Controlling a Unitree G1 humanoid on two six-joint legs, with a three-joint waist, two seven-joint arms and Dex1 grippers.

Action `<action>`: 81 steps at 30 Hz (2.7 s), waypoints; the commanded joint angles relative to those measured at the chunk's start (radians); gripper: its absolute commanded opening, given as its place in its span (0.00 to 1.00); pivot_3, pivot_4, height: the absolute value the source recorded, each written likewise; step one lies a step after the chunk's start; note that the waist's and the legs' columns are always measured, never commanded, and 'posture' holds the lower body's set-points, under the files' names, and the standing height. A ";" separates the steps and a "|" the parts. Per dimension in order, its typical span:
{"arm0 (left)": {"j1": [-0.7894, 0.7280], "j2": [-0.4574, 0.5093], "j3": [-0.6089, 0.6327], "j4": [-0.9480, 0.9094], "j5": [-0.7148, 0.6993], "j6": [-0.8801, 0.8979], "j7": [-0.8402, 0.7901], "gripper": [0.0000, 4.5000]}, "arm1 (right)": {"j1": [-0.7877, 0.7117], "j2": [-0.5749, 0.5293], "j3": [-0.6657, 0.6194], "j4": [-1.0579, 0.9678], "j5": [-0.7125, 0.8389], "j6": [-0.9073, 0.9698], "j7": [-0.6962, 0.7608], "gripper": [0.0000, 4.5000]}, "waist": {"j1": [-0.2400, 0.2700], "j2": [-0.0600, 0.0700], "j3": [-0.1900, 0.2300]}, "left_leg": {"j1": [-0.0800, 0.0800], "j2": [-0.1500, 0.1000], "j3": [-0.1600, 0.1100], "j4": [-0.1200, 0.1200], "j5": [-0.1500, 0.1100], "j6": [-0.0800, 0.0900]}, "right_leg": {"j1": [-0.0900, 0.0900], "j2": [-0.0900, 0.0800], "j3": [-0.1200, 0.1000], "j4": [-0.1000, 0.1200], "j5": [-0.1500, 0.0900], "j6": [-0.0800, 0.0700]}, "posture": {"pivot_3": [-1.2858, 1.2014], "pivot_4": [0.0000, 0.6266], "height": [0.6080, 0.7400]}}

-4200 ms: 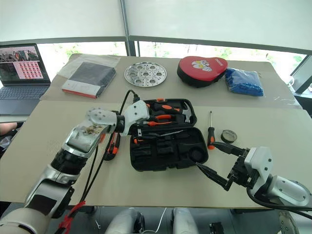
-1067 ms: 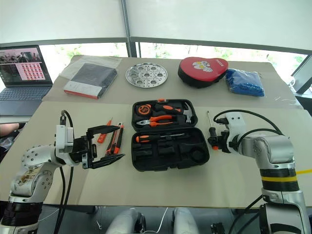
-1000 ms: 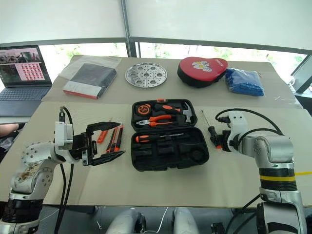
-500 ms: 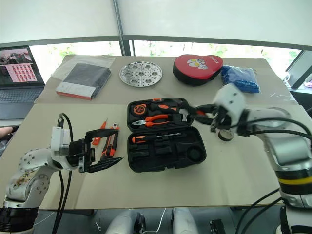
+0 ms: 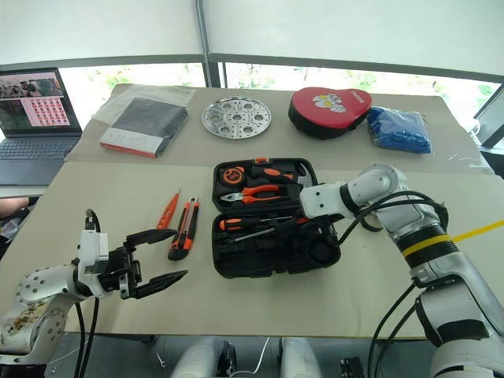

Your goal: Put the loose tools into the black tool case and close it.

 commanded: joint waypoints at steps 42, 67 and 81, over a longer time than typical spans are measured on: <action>-0.023 0.023 -0.017 -0.034 0.005 0.015 0.002 1.00 | 0.063 0.168 -0.265 0.116 0.219 0.016 0.092 0.11 | -0.016 0.000 0.000 | 0.006 0.000 0.000 0.000 0.001 -0.002 | 0.001 0.000 0.002 0.009 -0.001 -0.001 | 0.52 0.24 1.00; 0.050 0.049 0.100 -0.010 0.008 0.063 0.106 1.00 | 0.172 0.184 -0.361 -0.038 0.285 0.129 -0.041 0.07 | -0.016 0.000 0.000 | 0.017 0.001 0.000 -0.002 0.000 -0.001 | 0.011 -0.001 0.001 0.010 -0.002 -0.004 | 0.52 0.24 1.00; 0.330 0.121 0.456 0.092 0.042 0.342 0.332 1.00 | 0.665 0.080 -0.745 -0.372 0.583 0.054 0.003 1.00 | -0.013 -0.001 0.000 | 0.014 -0.001 0.001 -0.008 -0.002 0.003 | 0.004 -0.005 -0.002 0.011 -0.003 -0.005 | 0.52 0.24 1.00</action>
